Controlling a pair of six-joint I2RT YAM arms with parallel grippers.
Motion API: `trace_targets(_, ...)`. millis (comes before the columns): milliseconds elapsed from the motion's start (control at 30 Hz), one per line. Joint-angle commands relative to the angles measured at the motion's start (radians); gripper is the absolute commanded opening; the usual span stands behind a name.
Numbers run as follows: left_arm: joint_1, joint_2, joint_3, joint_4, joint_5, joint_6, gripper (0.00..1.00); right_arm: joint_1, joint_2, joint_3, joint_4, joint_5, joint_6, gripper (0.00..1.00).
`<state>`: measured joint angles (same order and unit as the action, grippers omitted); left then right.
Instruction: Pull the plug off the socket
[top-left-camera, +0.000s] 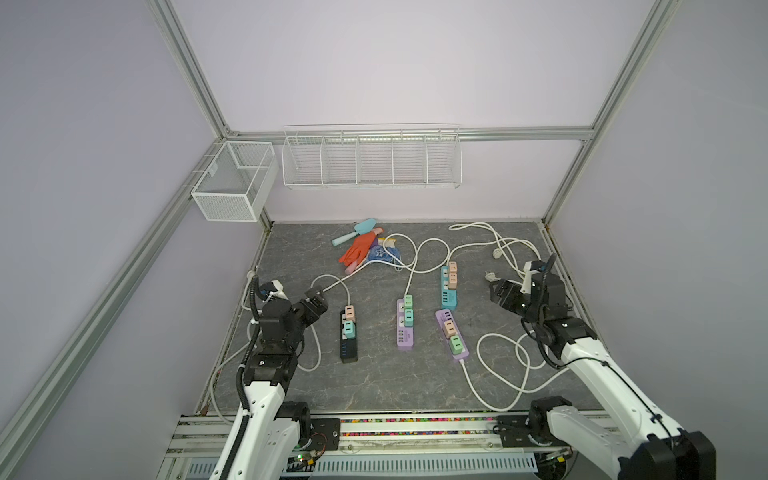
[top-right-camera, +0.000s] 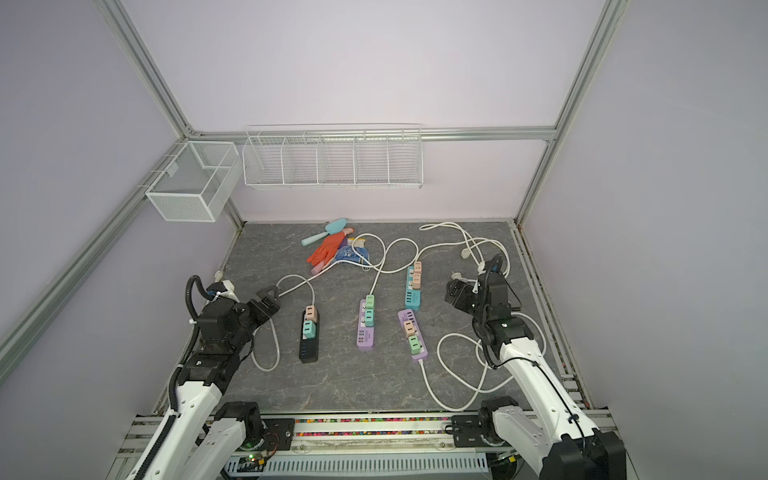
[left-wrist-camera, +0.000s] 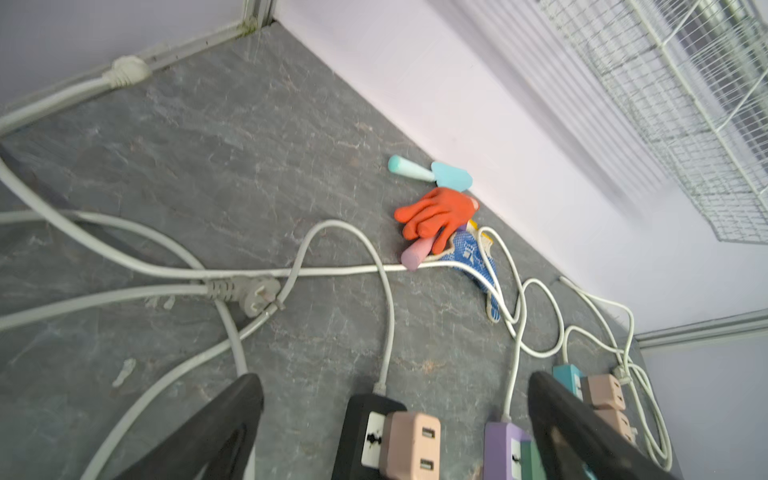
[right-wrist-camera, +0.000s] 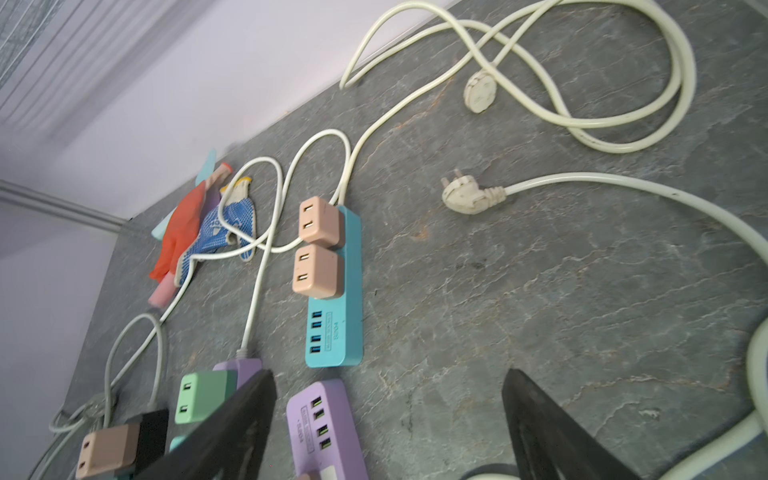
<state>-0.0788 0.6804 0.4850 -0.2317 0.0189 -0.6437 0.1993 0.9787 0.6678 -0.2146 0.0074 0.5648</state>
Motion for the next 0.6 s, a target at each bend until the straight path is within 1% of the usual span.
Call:
trace_targets(0, -0.001, -0.020, 0.030, -0.136, 0.074, -0.029, 0.98, 0.092, -0.020, 0.035, -0.054, -0.032, -0.037, 0.88)
trace_targets(167, -0.003, -0.031, 0.021, -0.235, 0.105, -0.058, 0.93, 0.225, 0.016, 0.089, -0.129, 0.003, -0.070, 0.88)
trace_targets(267, -0.004, -0.031, -0.005, -0.278, 0.101, -0.077, 0.92, 0.313, 0.041, 0.108, -0.135, 0.014, -0.077, 0.88)
trace_targets(333, -0.004, -0.020, -0.026, -0.296, 0.101, -0.090, 0.90, 0.371, 0.057, 0.117, -0.138, 0.033, -0.082, 0.88)
trace_targets(400, -0.006, -0.010, -0.047, -0.295, 0.122, -0.100, 0.86, 0.422, 0.078, 0.128, -0.140, 0.051, -0.075, 0.88)
trace_targets(500, -0.017, -0.006, -0.074, -0.284, 0.165, -0.112, 0.77, 0.495, 0.109, 0.137, -0.121, 0.070, -0.073, 0.88)
trace_targets(567, -0.032, -0.002, -0.091, -0.287, 0.167, -0.115, 0.71, 0.545, 0.127, 0.143, -0.100, 0.088, -0.074, 0.88)
